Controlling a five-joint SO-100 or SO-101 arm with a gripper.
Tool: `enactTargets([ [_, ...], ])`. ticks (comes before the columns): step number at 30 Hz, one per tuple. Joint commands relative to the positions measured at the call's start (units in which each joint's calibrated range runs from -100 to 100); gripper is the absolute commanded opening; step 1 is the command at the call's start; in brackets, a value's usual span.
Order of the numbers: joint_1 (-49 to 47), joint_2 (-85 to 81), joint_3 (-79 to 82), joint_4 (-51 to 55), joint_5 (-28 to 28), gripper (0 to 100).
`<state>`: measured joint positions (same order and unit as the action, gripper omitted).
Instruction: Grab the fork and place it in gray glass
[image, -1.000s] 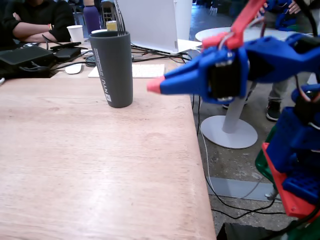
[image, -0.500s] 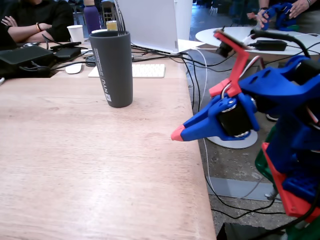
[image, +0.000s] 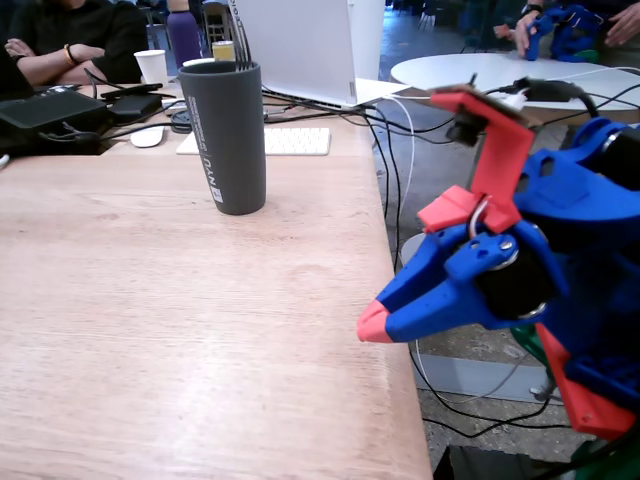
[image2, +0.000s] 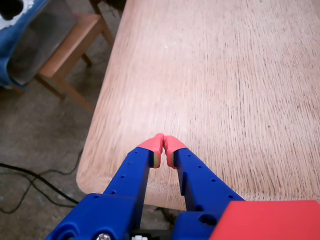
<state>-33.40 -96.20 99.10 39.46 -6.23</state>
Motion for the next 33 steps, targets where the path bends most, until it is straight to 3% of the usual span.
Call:
enactTargets([
  [1, -0.1, -0.7, 0.4, 0.3, 0.1, 0],
  [23, 0.4, -0.7, 0.4, 0.3, 0.1, 0],
  [24, 1.6, -0.7, 0.4, 0.3, 0.1, 0],
  [27, 20.4, -0.7, 0.4, 0.3, -0.3, 0],
  [33, 22.7, -0.7, 0.4, 0.3, -0.3, 0],
])
